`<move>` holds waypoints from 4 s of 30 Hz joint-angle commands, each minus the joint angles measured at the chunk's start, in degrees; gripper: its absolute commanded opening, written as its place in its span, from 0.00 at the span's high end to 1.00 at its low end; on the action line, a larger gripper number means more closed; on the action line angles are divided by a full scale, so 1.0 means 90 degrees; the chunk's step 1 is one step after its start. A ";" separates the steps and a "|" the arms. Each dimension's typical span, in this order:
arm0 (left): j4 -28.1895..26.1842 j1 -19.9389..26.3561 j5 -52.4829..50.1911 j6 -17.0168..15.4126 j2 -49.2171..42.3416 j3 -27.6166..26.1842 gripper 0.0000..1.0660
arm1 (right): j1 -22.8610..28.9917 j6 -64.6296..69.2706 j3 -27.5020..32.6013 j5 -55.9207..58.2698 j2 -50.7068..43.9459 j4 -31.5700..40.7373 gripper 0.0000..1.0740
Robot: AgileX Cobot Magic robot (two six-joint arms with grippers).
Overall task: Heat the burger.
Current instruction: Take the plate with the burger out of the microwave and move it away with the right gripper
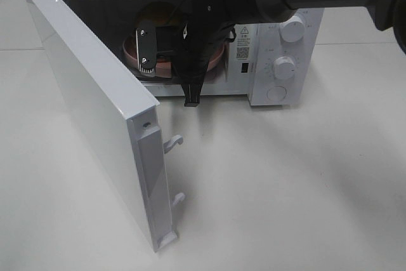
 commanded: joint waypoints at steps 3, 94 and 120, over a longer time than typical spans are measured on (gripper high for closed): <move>-0.0013 -0.0013 0.0000 -0.0032 -0.0070 0.0006 0.08 | -0.0083 -0.0414 0.0045 0.0388 -0.0255 0.0261 1.00; -0.0013 -0.0013 0.0000 -0.0032 -0.0070 0.0006 0.08 | -0.0083 -0.1267 0.8308 -0.2139 -0.7506 0.0191 0.97; -0.0013 -0.0013 0.0000 -0.0032 -0.0070 0.0006 0.08 | -0.0083 0.2674 0.8588 0.0592 -0.9358 -0.2827 0.96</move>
